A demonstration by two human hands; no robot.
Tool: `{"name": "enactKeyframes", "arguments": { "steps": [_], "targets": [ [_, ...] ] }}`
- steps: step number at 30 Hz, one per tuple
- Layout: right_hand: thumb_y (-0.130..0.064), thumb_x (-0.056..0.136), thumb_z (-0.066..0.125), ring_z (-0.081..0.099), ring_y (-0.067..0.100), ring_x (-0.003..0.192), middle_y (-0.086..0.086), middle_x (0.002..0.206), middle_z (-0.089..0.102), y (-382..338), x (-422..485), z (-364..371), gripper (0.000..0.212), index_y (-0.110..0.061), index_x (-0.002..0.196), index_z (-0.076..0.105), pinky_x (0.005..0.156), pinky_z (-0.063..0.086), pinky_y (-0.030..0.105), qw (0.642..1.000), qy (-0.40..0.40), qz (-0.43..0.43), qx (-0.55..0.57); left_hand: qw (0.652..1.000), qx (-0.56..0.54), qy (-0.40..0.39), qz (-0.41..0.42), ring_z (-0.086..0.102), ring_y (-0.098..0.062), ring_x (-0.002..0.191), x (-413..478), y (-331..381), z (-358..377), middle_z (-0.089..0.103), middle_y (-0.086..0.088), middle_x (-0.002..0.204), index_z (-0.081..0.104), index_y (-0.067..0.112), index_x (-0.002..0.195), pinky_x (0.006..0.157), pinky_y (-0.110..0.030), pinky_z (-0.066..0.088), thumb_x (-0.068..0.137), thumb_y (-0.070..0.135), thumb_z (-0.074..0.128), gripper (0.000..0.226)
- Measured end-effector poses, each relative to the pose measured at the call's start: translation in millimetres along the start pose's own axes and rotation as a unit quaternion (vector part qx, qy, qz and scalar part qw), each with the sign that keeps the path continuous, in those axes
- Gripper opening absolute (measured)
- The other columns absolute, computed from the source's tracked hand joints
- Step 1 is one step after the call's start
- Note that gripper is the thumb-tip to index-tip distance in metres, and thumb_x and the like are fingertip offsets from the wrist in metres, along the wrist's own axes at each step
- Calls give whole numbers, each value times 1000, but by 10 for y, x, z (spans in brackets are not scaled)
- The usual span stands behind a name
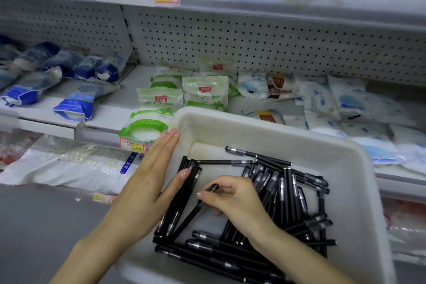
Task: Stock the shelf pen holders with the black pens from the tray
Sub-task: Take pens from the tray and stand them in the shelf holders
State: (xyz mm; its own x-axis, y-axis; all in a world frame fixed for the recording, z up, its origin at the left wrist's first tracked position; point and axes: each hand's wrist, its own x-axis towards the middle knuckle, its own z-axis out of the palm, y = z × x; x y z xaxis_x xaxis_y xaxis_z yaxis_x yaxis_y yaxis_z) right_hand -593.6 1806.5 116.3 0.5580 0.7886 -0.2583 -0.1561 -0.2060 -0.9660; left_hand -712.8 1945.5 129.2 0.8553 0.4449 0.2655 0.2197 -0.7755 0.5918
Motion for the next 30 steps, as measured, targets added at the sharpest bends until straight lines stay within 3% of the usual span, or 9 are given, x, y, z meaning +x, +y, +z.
{"name": "enactKeyframes", "arguments": {
  "steps": [5,7,9,12,15,18,23,30],
  "targets": [
    [-5,80,73,64,11,69,-1,72,70,-411,-64,-173,11,-16,79,73,63,53,20,999,22,-43,-19,999,15,-38,6,0,17,138,128,73,-132,2,37,150,11,39,149,115,-13,6,87,68,26,69],
    [-4,78,74,67,15,76,0,80,73,-798,-138,-388,15,-17,83,75,68,53,19,996,41,-73,-37,999,29,-22,37,5,15,139,226,181,-274,3,41,150,17,41,149,112,-7,5,86,69,26,69],
    [-3,74,77,70,16,82,-1,85,75,-1318,-298,-642,21,-19,87,75,71,53,19,989,45,-129,-65,994,31,34,104,21,8,139,393,371,-475,20,32,152,32,36,147,109,-5,13,92,63,31,61],
    [-13,62,76,72,21,84,6,88,75,-2228,-632,-992,33,-18,94,71,73,55,21,969,55,-229,-74,964,38,145,221,39,-4,134,745,808,-811,41,17,146,46,25,138,109,-13,26,99,45,36,45],
    [-13,59,74,73,24,83,9,89,75,-3024,-822,-1291,43,-15,100,60,73,56,23,931,122,-334,-77,938,14,204,281,43,-4,132,1088,1283,-1010,48,12,141,52,18,132,109,-15,27,97,33,41,39],
    [-11,63,74,72,25,83,10,84,74,-3586,-769,-1567,40,-13,98,53,73,57,26,891,186,-408,-67,915,67,199,344,41,-8,133,1465,1669,-994,50,2,141,54,10,132,112,-19,25,95,27,44,42],
    [-2,78,73,73,23,80,14,83,72,-3958,-361,-1864,28,-9,98,54,75,59,31,863,264,-417,-111,908,166,178,342,37,-13,135,2018,2011,-825,48,-4,143,50,9,137,115,-27,20,97,31,38,47],
    [8,77,71,71,28,80,25,91,67,-4056,56,-1923,26,-8,87,52,70,60,30,861,261,-406,-162,899,195,191,343,42,-14,132,2266,1981,-638,52,-6,140,51,7,136,113,-33,23,98,34,37,48]
  ]
}}
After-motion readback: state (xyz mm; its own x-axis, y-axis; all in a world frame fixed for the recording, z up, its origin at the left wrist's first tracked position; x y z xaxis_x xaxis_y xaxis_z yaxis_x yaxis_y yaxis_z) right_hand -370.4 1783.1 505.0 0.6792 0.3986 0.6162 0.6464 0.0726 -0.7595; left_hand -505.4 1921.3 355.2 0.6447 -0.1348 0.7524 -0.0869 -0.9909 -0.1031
